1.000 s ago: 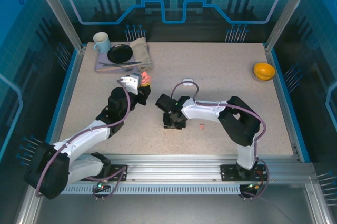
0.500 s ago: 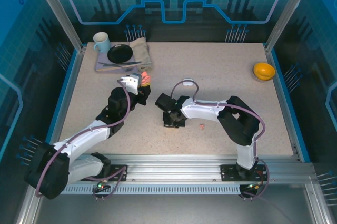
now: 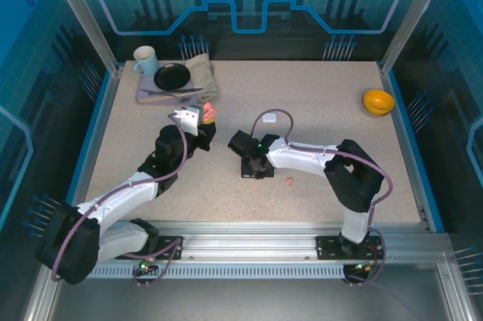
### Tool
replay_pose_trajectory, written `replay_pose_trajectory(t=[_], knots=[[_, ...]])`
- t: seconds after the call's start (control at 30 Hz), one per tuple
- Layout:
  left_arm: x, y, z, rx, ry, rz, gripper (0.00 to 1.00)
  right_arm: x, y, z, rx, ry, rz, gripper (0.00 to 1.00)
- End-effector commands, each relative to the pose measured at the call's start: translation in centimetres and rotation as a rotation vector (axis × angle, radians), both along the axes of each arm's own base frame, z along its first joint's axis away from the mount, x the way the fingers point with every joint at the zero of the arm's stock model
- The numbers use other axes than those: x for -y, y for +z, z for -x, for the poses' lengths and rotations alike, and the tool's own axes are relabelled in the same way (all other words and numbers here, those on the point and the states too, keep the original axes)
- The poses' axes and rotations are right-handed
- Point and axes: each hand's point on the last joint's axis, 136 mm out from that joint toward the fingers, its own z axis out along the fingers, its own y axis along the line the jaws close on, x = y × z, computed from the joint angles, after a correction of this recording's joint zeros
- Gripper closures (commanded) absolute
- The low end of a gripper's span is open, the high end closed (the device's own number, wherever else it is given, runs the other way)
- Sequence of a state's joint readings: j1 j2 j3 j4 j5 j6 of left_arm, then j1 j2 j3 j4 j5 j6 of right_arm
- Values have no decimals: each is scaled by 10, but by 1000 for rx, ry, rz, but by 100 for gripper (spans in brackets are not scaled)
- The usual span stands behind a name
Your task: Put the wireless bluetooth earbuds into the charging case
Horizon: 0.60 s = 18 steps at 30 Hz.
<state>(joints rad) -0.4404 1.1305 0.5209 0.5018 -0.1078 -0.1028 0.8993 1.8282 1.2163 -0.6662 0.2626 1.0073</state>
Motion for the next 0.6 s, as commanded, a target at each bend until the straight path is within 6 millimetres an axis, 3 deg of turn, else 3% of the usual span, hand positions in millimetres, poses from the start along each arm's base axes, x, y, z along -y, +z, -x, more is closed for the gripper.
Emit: replay_pose_trajectory(t=[0.0,0.13,0.27,0.57], knots=[[0,20,-5,57,1,18,100,39,9,4,24,28,174,96],[-3,20,-6,59,7,23,100,67,14,7,37,77,380,96],[-6,21,-8,61,18,35,100,76,17,8,59,139,572,96],[-16,33,-10,86,42,57,100,29,-2,17,56,280,778,89]])
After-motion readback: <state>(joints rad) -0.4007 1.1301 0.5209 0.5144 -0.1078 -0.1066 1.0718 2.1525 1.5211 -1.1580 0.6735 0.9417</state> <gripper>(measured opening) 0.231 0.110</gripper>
